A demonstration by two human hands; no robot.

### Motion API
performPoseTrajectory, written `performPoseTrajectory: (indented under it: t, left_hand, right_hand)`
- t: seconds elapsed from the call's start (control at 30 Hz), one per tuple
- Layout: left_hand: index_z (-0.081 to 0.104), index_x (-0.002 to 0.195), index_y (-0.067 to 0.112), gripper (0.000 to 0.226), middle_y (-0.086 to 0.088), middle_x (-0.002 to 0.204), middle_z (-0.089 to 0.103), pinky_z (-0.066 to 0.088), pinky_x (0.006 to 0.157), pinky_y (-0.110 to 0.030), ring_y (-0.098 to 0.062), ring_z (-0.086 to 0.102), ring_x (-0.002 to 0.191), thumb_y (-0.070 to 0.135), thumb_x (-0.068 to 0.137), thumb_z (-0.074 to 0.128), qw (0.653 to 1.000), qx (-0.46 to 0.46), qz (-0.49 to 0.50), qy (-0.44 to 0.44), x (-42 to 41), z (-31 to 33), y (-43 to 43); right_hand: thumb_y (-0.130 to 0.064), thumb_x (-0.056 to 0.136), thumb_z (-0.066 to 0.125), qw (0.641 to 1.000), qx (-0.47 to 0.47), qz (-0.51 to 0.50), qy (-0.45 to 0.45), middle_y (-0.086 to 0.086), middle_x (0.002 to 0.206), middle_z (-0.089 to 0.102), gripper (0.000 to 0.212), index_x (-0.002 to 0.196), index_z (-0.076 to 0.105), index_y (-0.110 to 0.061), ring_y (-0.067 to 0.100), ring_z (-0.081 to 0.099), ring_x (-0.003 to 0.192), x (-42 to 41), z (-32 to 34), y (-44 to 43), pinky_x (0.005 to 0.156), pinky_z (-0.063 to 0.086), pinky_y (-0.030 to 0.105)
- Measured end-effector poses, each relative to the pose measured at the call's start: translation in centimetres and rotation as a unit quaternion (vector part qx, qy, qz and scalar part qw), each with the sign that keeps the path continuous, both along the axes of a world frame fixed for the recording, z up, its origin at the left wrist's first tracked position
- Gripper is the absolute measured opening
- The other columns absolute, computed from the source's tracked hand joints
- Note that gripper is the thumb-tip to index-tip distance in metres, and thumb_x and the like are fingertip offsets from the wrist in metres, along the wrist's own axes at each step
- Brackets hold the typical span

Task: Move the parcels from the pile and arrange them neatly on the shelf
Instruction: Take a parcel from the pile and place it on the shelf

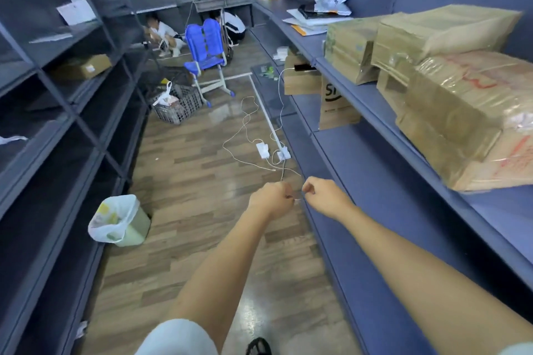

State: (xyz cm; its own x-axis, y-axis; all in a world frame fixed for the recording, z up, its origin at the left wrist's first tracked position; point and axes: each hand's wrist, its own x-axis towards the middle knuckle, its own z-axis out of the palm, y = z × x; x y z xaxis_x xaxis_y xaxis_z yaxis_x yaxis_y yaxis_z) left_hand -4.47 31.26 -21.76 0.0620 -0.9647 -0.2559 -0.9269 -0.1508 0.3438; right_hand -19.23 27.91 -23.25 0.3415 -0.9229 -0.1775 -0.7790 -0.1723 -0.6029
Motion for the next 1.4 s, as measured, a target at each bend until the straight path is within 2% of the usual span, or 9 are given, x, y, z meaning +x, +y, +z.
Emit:
performPoseTrajectory:
  t: [0.33, 0.5, 0.6, 0.77, 1.0, 1.1, 1.2, 1.3, 1.4]
  left_hand:
    - [0.059, 0.108, 0.021, 0.024, -0.002, 0.113, 0.063, 0.046, 0.089, -0.034, -0.026, 0.057, 0.108, 0.02, 0.088, 0.045, 0.992, 0.015, -0.121, -0.041, 9.8, 0.5, -12.0]
    - [0.054, 0.093, 0.026, 0.011, -0.002, 0.108, 0.065, 0.047, 0.087, -0.034, -0.026, 0.06, 0.107, 0.021, 0.089, 0.046, 0.977, 0.018, -0.21, -0.007, 7.3, -1.0, -17.6]
    - [0.057, 0.112, 0.025, 0.024, 0.0, 0.114, 0.064, 0.048, 0.089, -0.035, -0.024, 0.059, 0.108, 0.023, 0.091, 0.046, 0.969, 0.0, -0.246, 0.006, 4.6, -0.8, -21.8]
    - [0.047, 0.128, 0.021, 0.033, -0.001, 0.112, 0.066, 0.049, 0.085, -0.039, -0.026, 0.057, 0.105, 0.023, 0.095, 0.044, 0.946, -0.042, -0.321, 0.028, 0.9, 1.3, -28.1]
    - [0.047, 0.123, 0.025, 0.03, 0.004, 0.112, 0.064, 0.049, 0.078, -0.039, -0.023, 0.059, 0.102, 0.023, 0.093, 0.048, 0.919, -0.168, -0.329, 0.138, -0.7, 5.6, -37.5]
    - [0.05, 0.114, 0.025, 0.023, 0.007, 0.1, 0.063, 0.048, 0.084, -0.045, -0.022, 0.061, 0.094, 0.025, 0.091, 0.052, 0.891, -0.229, -0.306, 0.245, -2.2, 6.9, -40.3]
    - [0.053, 0.103, 0.016, 0.015, -0.001, 0.096, 0.061, 0.045, 0.075, -0.039, -0.027, 0.058, 0.092, 0.021, 0.089, 0.05, 0.831, -0.298, -0.368, 0.292, -4.5, 8.3, -41.7]
    - [0.057, 0.098, 0.008, 0.015, -0.007, 0.092, 0.058, 0.041, 0.078, -0.041, -0.03, 0.052, 0.088, 0.017, 0.087, 0.05, 0.769, -0.356, -0.439, 0.298, -7.0, 9.6, -42.1]
    - [0.055, 0.116, 0.008, 0.032, -0.006, 0.11, 0.058, 0.04, 0.092, -0.033, -0.025, 0.05, 0.104, 0.011, 0.086, 0.047, 0.729, -0.296, -0.487, 0.379, -8.9, 10.3, -42.0]
  right_hand:
    - [-0.015, 0.09, 0.044, 0.992, 0.016, -0.116, -0.047, -0.002, 0.107, 0.068, 0.022, 0.086, 0.054, -0.034, 0.021, 0.062, 0.093, 8.0, -0.5, -8.8, 0.077, 0.051, 0.033]
    - [-0.013, 0.092, 0.043, 0.98, 0.033, -0.192, -0.026, -0.001, 0.11, 0.065, 0.021, 0.095, 0.057, -0.029, 0.02, 0.059, 0.087, 5.5, -1.0, -12.8, 0.067, 0.043, 0.028]
    - [-0.013, 0.091, 0.041, 0.974, 0.02, -0.223, -0.022, -0.001, 0.106, 0.065, 0.021, 0.094, 0.054, -0.029, 0.018, 0.058, 0.077, 3.3, -0.7, -15.6, 0.063, 0.046, 0.028]
    - [-0.014, 0.091, 0.043, 0.96, -0.056, -0.272, -0.034, 0.001, 0.1, 0.067, 0.02, 0.093, 0.057, -0.029, 0.025, 0.063, 0.082, 0.6, 1.7, -21.7, 0.071, 0.055, 0.044]
    - [-0.012, 0.092, 0.048, 0.943, -0.193, -0.27, -0.026, -0.002, 0.095, 0.066, 0.021, 0.106, 0.063, -0.02, 0.02, 0.058, 0.083, 0.2, 7.7, -27.8, 0.066, 0.045, 0.033]
    - [-0.009, 0.084, 0.054, 0.89, -0.375, -0.255, 0.033, -0.001, 0.096, 0.063, 0.023, 0.103, 0.064, -0.015, 0.019, 0.057, 0.082, 0.8, 11.6, -28.2, 0.064, 0.046, 0.032]
    - [-0.012, 0.071, 0.062, 0.775, -0.543, -0.277, 0.163, 0.007, 0.09, 0.061, 0.028, 0.098, 0.064, -0.008, 0.03, 0.055, 0.082, 0.4, 15.8, -29.1, 0.064, 0.044, 0.036]
    - [-0.023, 0.065, 0.071, 0.691, -0.562, -0.362, 0.275, 0.007, 0.098, 0.062, 0.038, 0.1, 0.064, -0.009, 0.028, 0.046, 0.09, -0.9, 18.5, -29.1, 0.073, 0.035, 0.038]
    - [-0.044, 0.066, 0.071, 0.663, -0.48, -0.452, 0.355, 0.005, 0.113, 0.062, 0.052, 0.107, 0.065, -0.013, 0.032, 0.053, 0.106, -1.7, 18.4, -28.5, 0.09, 0.036, 0.043]
